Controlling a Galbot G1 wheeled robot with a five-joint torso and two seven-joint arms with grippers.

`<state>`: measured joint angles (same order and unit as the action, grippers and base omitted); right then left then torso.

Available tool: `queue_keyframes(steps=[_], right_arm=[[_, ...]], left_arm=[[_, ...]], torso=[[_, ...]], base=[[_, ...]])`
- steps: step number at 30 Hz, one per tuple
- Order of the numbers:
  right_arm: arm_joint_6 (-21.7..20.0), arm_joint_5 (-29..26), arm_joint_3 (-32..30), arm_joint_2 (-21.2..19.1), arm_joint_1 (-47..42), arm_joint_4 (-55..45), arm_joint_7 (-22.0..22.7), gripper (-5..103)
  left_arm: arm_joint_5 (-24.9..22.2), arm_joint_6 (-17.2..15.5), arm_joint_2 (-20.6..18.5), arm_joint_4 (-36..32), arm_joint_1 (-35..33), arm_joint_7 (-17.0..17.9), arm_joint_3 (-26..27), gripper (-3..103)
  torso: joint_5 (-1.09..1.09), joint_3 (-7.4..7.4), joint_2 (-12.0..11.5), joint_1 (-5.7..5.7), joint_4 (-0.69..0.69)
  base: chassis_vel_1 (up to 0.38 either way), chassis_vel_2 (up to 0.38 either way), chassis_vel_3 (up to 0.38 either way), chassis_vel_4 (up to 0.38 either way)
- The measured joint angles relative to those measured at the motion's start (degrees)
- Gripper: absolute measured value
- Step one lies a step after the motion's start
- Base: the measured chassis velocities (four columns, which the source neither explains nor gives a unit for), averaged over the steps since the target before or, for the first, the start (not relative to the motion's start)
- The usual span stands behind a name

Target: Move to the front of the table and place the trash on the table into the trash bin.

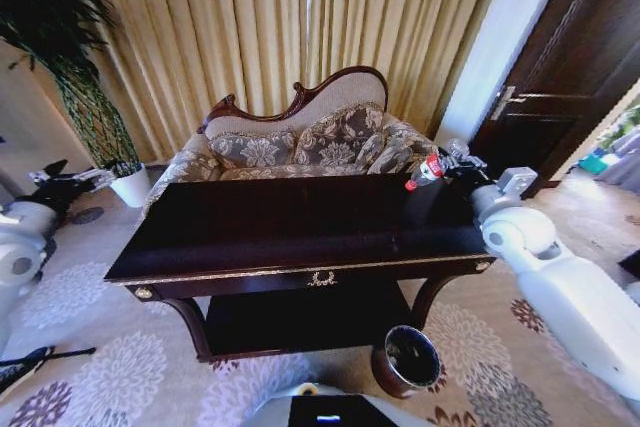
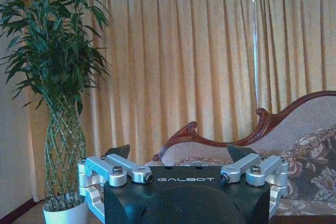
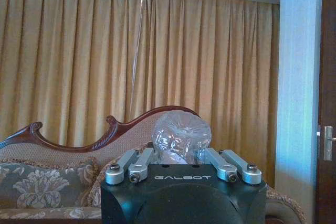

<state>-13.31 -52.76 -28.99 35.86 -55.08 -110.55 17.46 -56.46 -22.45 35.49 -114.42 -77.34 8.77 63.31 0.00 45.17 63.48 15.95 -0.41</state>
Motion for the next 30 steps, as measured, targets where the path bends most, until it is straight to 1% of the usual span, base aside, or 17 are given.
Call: queue_keyframes(steps=[6,17,30], right_arm=[[0.01,0.35,-0.26,0.12,-0.32,0.21,0.0,29],[0.2,0.62,-0.2,0.44,-0.38,0.47,-0.01,29],[0.31,0.85,0.0,0.68,-0.41,0.89,-0.14,29]], left_arm=[[0.21,0.2,-0.03,0.5,0.6,-0.17,-1.05,100],[0.24,0.21,-0.07,0.49,0.79,-0.23,-1.42,100],[0.56,0.22,0.34,0.34,0.88,-0.28,-2.16,100]], torso=[[-0.01,0.0,0.0,0.0,0.0],[0.0,0.0,0.0,0.0,0.0],[-0.01,0.0,0.01,0.0,0.0]], base=[[0.087,-0.091,-0.077,0.098],[0.09,-0.094,-0.077,0.091],[0.142,-0.132,-0.139,0.131]])
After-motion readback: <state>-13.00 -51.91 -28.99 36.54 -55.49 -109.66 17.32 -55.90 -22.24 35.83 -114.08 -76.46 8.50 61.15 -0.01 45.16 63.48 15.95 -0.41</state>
